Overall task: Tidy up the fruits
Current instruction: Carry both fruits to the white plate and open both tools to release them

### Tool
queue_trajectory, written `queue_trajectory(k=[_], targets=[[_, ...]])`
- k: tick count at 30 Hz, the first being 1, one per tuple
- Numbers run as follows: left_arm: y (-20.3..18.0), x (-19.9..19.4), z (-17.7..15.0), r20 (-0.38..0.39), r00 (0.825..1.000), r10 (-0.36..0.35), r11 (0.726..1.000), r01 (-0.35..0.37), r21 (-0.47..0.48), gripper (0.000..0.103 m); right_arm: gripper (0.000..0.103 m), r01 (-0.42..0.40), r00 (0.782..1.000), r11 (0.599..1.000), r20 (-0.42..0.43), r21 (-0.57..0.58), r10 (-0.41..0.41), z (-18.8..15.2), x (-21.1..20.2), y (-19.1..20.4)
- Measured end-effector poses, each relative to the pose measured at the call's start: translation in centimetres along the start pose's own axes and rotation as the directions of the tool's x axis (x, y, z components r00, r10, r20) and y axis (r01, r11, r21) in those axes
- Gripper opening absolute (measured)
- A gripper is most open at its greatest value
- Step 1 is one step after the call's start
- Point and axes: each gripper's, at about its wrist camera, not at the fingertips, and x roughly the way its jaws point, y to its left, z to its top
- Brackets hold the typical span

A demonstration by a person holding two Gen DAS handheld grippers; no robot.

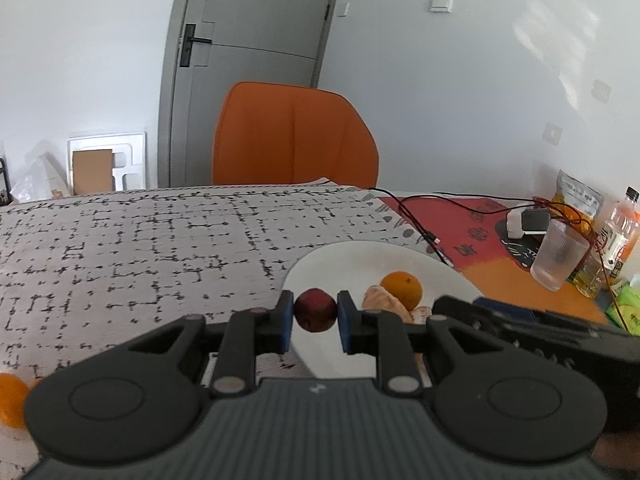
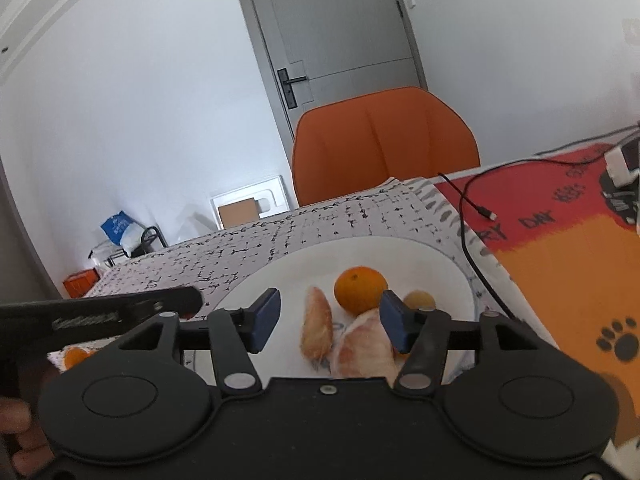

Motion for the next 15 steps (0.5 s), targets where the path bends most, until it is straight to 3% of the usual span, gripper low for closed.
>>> queue_trajectory(k=[7,15], targets=[[-1.7,0.6,0.4,-0.008,1.0,-0.025,0.999,0.025,0.027,0.022,0.061,0.017,1.0,1.0,0.013,0.024,-0.017,-0.5,-1.6,-0.7],[-1.7,-0.2,0.5,-0.008,1.0,0.002,1.0,-0.002,0.021,0.032,0.067,0.021,0.999,0.999,0.026,0.029,-0.022,-0.7,-2.7,-1.0]])
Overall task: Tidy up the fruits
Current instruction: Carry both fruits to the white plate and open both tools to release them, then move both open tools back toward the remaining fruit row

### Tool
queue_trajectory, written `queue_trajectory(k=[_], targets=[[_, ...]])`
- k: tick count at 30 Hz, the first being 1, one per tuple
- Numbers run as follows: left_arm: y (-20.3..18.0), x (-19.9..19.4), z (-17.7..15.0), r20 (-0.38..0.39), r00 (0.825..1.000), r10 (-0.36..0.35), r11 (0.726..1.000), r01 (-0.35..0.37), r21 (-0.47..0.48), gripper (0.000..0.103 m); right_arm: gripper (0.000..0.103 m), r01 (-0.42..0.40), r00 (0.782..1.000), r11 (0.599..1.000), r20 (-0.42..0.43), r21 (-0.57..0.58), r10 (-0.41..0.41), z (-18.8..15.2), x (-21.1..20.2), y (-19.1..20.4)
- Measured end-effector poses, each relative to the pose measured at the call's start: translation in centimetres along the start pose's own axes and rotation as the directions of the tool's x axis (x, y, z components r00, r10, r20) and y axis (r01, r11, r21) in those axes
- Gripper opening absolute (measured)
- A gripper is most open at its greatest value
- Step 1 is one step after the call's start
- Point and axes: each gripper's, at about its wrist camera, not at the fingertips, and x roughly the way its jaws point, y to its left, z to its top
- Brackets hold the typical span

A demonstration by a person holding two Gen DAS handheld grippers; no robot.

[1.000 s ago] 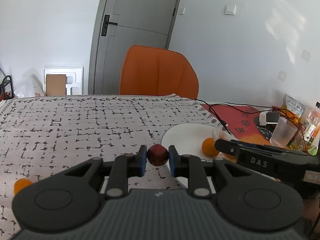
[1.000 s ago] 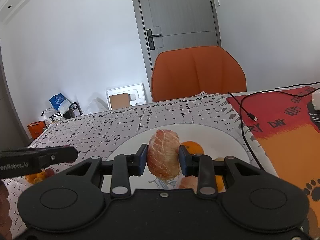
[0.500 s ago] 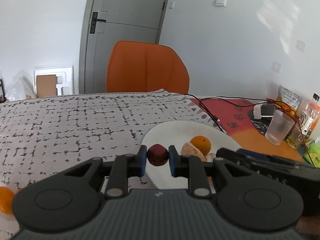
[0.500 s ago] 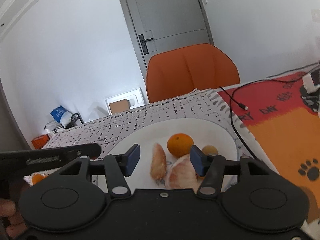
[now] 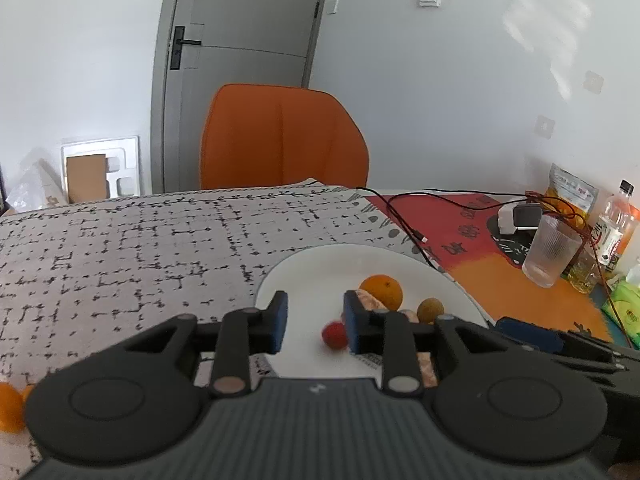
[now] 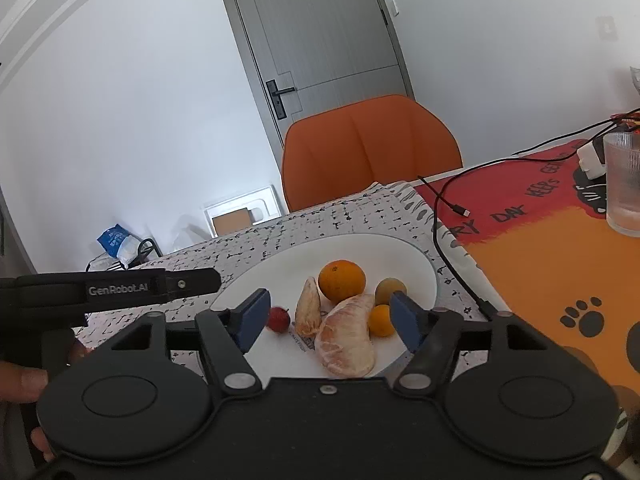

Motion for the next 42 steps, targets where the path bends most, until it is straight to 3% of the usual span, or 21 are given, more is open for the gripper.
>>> queue_trajectory(k=[4,7,13,14,17,23,29,42], targets=[[0.5,-0.8,-0.3,-0.013,1.0,0.008,1.0,-0.008,0.007,0.054,0.069,-0.004,1.0,1.0,-0.011,0.013,0.004,-0.2,-0.2,0.1],[1.1,-1.6,-0.6,-0.02,1.0,0.015,1.0,-0.015,0.007,0.07,0.075,-0.014,1.0,1.0,-0.016,0.013,0.015,-0.4,-0.5,0.6],[2.7,-3.9,-1.3,-0.014,1.0,0.015,0.999,-0.016,-0.032,0.083,0.083,-0.023,0.999,1.0,-0.023,0.003,0.023,-0.6,-1.2,1.7],[2.9,-4.2,-1.4,-0.014,1.0,0.009,0.999,-0.009,-0.039,0.086,0.088,-0.019,1.0,1.0,-0.021,0.001,0.019,-0.5,-1.3,1.9],[3.8,-5.6,-1.7,-0.002,1.0,0.002,0.999,-0.002,-0.048,0.089,0.103,-0.019,1.0,1.0,-0.001,-0.01,0.019,-0.5,-2.0,2.8],[5.6,-8.1,-1.8,0.017,0.999,0.048,0.996,-0.047,-0.082,0.092,0.103,-0.032,0.999,0.999,-0.017,-0.021,0.031,-0.6,-2.5,4.1],[7.1,-10.3,-2.3,0.009,0.996,0.086,0.992,-0.085,-0.09,0.101,0.103,-0.042,0.999,0.999,-0.021,-0.023,0.042,-0.7,-3.1,5.3],[9.9,-14.6,-3.8,0.029,0.986,0.162,0.978,-0.157,-0.14,0.102,0.103,-0.072,0.997,0.996,-0.014,-0.045,0.072,-0.6,-3.9,7.7]])
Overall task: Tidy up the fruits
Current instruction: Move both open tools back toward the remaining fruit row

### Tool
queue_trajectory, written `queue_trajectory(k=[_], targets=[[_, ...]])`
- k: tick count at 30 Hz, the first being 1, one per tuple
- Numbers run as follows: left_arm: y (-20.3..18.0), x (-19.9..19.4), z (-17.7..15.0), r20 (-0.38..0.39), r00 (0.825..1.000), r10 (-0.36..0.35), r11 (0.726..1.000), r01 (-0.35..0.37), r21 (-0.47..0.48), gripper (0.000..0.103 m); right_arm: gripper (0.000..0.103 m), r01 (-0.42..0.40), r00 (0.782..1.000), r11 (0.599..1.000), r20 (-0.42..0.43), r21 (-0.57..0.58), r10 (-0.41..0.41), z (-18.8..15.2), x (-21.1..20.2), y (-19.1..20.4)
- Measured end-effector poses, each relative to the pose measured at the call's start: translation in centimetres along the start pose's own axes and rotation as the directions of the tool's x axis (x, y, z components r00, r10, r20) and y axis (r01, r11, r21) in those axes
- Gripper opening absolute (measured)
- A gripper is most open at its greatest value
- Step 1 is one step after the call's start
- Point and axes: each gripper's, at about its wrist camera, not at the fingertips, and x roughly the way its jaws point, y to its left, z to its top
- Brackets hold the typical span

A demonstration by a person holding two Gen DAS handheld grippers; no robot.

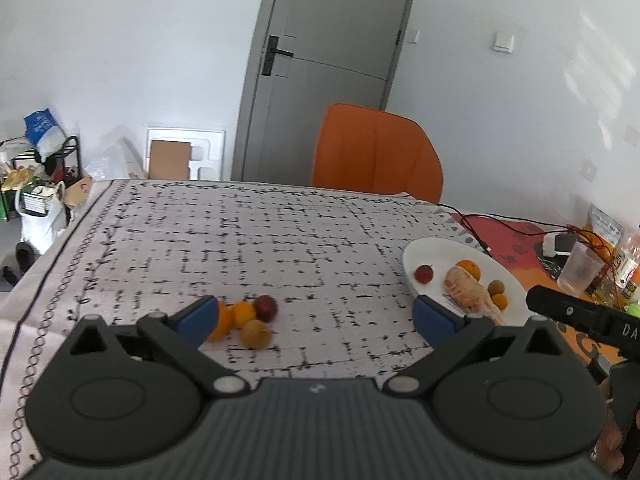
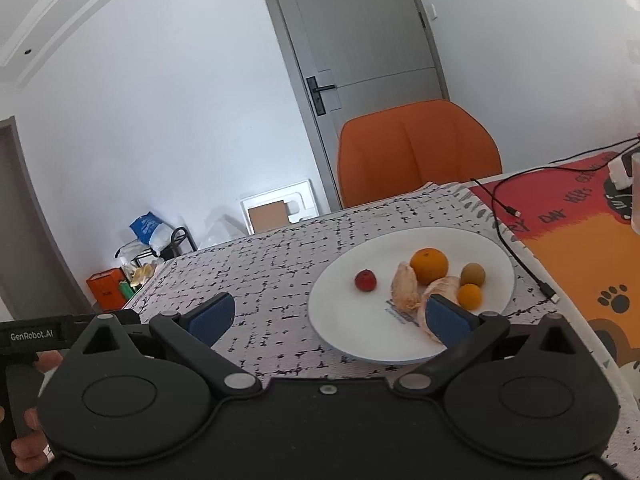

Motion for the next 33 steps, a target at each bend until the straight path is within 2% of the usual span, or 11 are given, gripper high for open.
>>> queue_trajectory(k=[7,20,33], targets=[[1.3,-1.4,-0.4,0.007,1.0,0.015,1.0,-0.015,-0.005,0.103,0.103,-0.036,0.999,0.999,-0.011,0.014,0.036,-0.2,-0.1,1.2],[3.6,-3.1,-0.6,0.028,0.999,0.023,0.999,-0.022,-0.039,0.103,0.103,-0.045,0.999,0.999,-0.023,0.005,0.046,-0.4,0.5,2.9],[6.2,-3.5,-1.1,0.031,0.997,0.064,0.995,-0.062,-0.074,0.103,0.103,-0.13,0.986,0.99,-0.112,-0.046,0.125,-0.9,2.3,5.6]])
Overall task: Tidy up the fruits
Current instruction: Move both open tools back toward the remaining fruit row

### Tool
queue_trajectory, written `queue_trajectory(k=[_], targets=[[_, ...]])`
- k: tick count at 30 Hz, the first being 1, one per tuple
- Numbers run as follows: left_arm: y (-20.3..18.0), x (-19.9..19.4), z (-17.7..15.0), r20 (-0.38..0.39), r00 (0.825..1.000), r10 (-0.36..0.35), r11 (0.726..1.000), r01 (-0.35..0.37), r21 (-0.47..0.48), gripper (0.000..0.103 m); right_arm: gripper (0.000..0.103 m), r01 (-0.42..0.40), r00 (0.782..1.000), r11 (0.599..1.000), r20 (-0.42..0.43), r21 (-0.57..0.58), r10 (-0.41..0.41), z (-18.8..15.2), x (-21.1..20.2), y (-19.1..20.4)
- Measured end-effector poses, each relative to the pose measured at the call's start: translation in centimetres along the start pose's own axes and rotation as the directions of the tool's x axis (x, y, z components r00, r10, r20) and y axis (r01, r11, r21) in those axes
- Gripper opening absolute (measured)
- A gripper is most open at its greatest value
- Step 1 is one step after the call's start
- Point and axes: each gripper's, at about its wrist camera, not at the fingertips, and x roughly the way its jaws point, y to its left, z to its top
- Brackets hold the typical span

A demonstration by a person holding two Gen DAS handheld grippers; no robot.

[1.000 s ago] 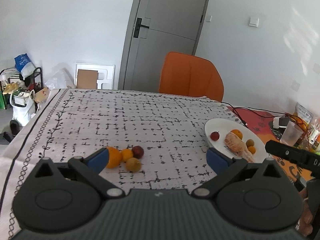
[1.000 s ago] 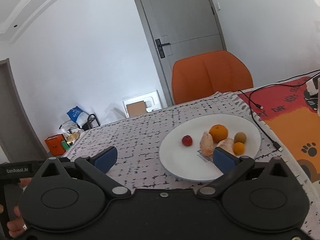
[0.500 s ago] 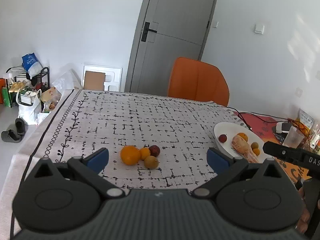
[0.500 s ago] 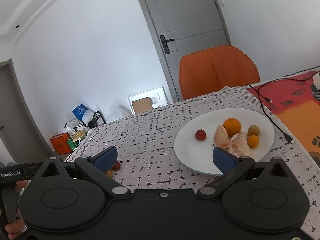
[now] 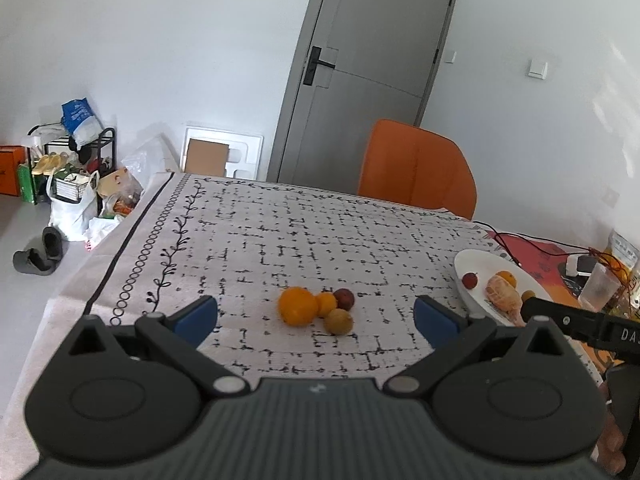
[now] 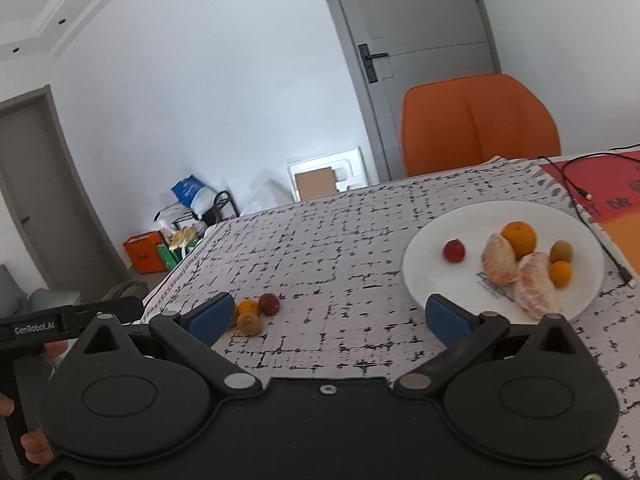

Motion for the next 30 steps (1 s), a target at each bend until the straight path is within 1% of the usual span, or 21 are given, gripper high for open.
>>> queue_trajectory(k=[2,5,7,10,13,16,18,19,21,25,27,30], targets=[[0.3,0.0,-0.1,0.002,1.0,0.005,1.0,-0.005,-0.003,0.103,0.103,-0.013,1.0,1.0,-0.015,-0.005,0.013,0.0,0.4,0.2],[0.8,0.4,-0.3,-0.002,1.0,0.031,0.999,-0.031,-0.019,0.103,0.103,-0.03,0.999,1.0,-0.038,-0.008,0.03,0.0,1.1,0.6],[1.1,0.6,-0.5,-0.005,1.0,0.031,0.999,-0.031,-0.03,0.103,0.103,-0.049,0.998,0.999,-0.042,-0.021,0.048,0.0,1.4,1.0],[1.5,1.0,-0.8,-0.012,0.999,0.035,0.999,-0.035,-0.03,0.103,0.1,-0.033,0.998,0.997,-0.061,-0.063,0.03,-0.2,2.3,1.9],[1.9,1.3,-1.1,-0.011,0.999,0.038,0.999,-0.038,-0.037,0.102,0.094,-0.066,0.995,0.995,-0.084,-0.073,0.06,-0.4,3.3,2.6],[2.5,1.6,-1.2,-0.01,1.0,0.029,0.999,-0.029,-0.044,0.101,0.084,-0.084,0.991,0.993,-0.109,-0.081,0.075,-0.5,4.5,3.3],[2.8,1.8,-1.2,-0.006,0.999,0.041,0.998,-0.041,-0.052,0.1,0.077,-0.097,0.989,0.992,-0.123,-0.081,0.087,-0.6,5.2,3.6],[2.9,1.9,-1.2,-0.004,0.999,0.045,0.997,-0.045,-0.056,0.098,0.075,-0.102,0.988,0.991,-0.128,-0.083,0.09,-0.6,5.5,3.7],[3.3,2.1,-1.3,-0.008,0.999,0.045,0.997,-0.046,-0.059,0.095,0.068,-0.114,0.984,0.99,-0.145,-0.085,0.101,-0.7,6.2,4.0],[4.0,2.6,-1.5,-0.017,0.998,0.054,0.996,-0.055,-0.07,0.092,0.063,-0.138,0.978,0.987,-0.172,-0.088,0.121,-0.7,7.6,4.5],[4.4,2.9,-1.6,-0.024,0.998,0.055,0.996,-0.056,-0.07,0.089,0.057,-0.149,0.973,0.985,-0.189,-0.086,0.13,-0.7,8.5,4.7],[4.8,3.4,-1.6,-0.035,0.998,0.057,0.995,-0.059,-0.079,0.084,0.052,-0.161,0.967,0.983,-0.214,-0.09,0.139,-0.8,9.8,4.9]])
